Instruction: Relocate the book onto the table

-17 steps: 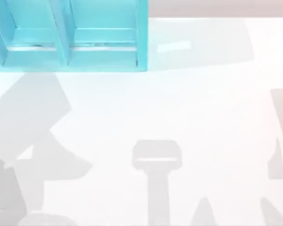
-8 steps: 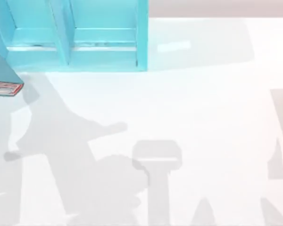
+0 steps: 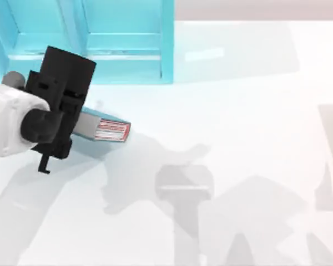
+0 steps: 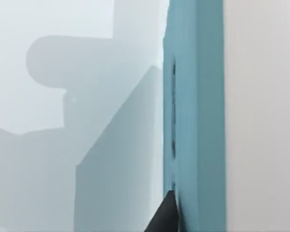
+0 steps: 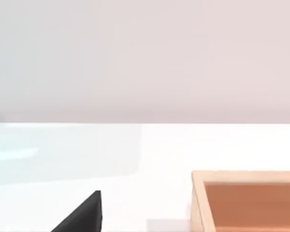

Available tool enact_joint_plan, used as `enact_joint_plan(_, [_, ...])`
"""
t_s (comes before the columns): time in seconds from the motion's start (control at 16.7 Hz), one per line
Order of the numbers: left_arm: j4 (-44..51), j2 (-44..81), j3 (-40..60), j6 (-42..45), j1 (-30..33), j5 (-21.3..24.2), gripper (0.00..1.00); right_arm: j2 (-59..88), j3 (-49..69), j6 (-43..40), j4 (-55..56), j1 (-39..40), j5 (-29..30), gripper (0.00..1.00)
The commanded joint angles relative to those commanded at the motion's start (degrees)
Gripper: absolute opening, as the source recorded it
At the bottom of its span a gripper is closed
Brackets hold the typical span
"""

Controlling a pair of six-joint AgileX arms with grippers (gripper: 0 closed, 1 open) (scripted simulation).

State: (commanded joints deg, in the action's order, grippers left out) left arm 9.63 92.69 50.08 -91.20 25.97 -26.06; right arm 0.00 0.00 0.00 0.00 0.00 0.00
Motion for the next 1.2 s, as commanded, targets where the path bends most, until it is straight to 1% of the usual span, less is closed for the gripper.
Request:
enact_joint_plan(0.18, [5.00, 4.26, 2.59, -18.86, 14.04, -12.66, 0.00, 0.00, 0.00, 0.00, 0.00, 0.00, 0.00, 1.00])
enact_joint_plan(0.36, [9.42, 8.47, 5.48, -36.31, 27.05, -24.32, 0.00, 0.00, 0.00, 0.00, 0.00, 0.00, 0.00, 1.00])
enact_joint_plan(0.54, [13.06, 12.24, 8.33, -51.25, 38.28, -34.38, 0.00, 0.00, 0.00, 0.00, 0.00, 0.00, 0.00, 1.00])
enact_joint_plan(0.66, [14.98, 14.35, 10.03, -59.35, 44.42, -39.94, 0.00, 0.00, 0.00, 0.00, 0.00, 0.00, 0.00, 1.00])
enact_joint_plan(0.78, [16.43, 16.01, 11.41, -65.56, 49.14, -44.28, 0.00, 0.00, 0.00, 0.00, 0.00, 0.00, 0.00, 1.00])
enact_joint_plan(0.9, [17.37, 17.13, 12.35, -69.63, 52.25, -47.19, 0.00, 0.00, 0.00, 0.00, 0.00, 0.00, 0.00, 1.00])
enact_joint_plan(1.02, [17.77, 17.62, 12.77, -71.38, 53.59, -48.46, 0.00, 0.00, 0.00, 0.00, 0.00, 0.00, 0.00, 1.00])
enact_joint_plan(1.2, [17.77, 17.62, 12.77, -71.38, 53.59, -48.46, 0.00, 0.00, 0.00, 0.00, 0.00, 0.00, 0.00, 1.00])
